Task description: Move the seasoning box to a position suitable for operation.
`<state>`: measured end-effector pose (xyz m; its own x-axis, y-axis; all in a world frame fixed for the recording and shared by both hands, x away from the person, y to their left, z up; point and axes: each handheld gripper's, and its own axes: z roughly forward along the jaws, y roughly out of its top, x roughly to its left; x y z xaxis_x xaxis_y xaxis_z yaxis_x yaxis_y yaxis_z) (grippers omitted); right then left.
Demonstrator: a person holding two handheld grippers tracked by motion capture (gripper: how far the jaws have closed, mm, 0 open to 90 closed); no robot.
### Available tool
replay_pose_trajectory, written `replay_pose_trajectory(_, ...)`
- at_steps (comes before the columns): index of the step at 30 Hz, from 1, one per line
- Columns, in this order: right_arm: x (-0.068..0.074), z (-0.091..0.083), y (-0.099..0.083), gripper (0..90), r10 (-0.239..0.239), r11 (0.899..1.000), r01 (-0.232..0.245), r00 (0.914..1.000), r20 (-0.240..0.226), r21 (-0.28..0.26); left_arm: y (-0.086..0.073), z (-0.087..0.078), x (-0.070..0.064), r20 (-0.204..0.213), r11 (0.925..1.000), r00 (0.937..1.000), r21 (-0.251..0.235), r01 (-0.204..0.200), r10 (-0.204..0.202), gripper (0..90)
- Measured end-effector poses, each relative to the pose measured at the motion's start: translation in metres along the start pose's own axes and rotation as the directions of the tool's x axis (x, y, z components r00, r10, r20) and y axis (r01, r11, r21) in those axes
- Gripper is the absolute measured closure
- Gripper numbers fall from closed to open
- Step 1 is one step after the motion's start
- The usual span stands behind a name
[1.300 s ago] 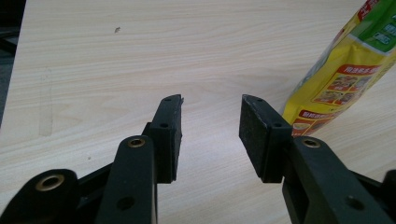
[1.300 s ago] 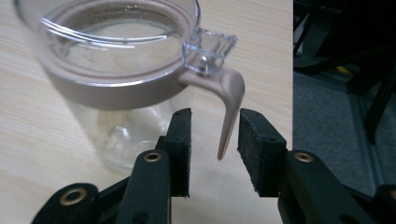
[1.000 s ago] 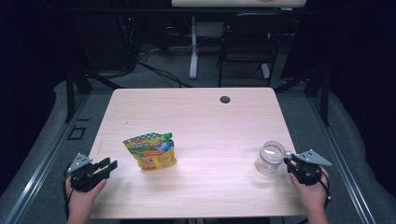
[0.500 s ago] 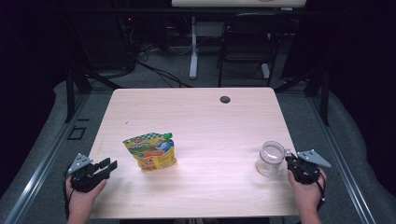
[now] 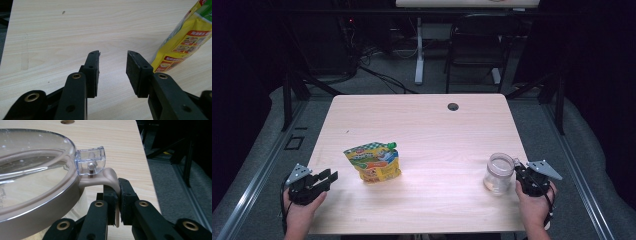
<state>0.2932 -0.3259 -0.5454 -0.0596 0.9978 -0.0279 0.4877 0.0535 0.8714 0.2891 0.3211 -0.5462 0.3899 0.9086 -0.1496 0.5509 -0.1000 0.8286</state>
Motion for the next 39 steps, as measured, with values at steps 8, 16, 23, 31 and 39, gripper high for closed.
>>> replay_pose_trajectory(8,0.044,-0.007,0.015,85.8,-0.039,0.999,0.037,0.9975,-0.059,-0.028,0.001,0.0,-0.004,0.02,0.9999,0.9998,-0.012,-0.008,0.008,63.3)
replay_pose_trajectory(16,0.088,-0.007,0.016,85.7,-0.08,0.996,0.076,0.9877,-0.134,-0.042,0.002,-0.002,-0.012,0.039,0.9995,0.9989,-0.019,-0.025,0.025,63.7)
replay_pose_trajectory(23,0.117,-0.004,0.009,85.6,-0.145,0.989,0.138,0.9748,-0.169,-0.05,0.002,-0.002,-0.021,0.054,0.9992,0.998,-0.021,-0.033,0.034,63.6)
replay_pose_trajectory(31,0.136,0.003,0.006,85.4,-0.176,0.984,0.168,0.9643,-0.198,-0.055,0.001,0.0,-0.03,0.07,0.9984,0.996,-0.007,-0.056,0.056,63.7)
replay_pose_trajectory(39,0.145,0.008,0.003,85.0,-0.184,0.983,0.173,0.9579,-0.22,-0.066,-0.001,-0.003,-0.033,0.075,0.9984,0.9956,-0.004,-0.057,0.057,63.3)
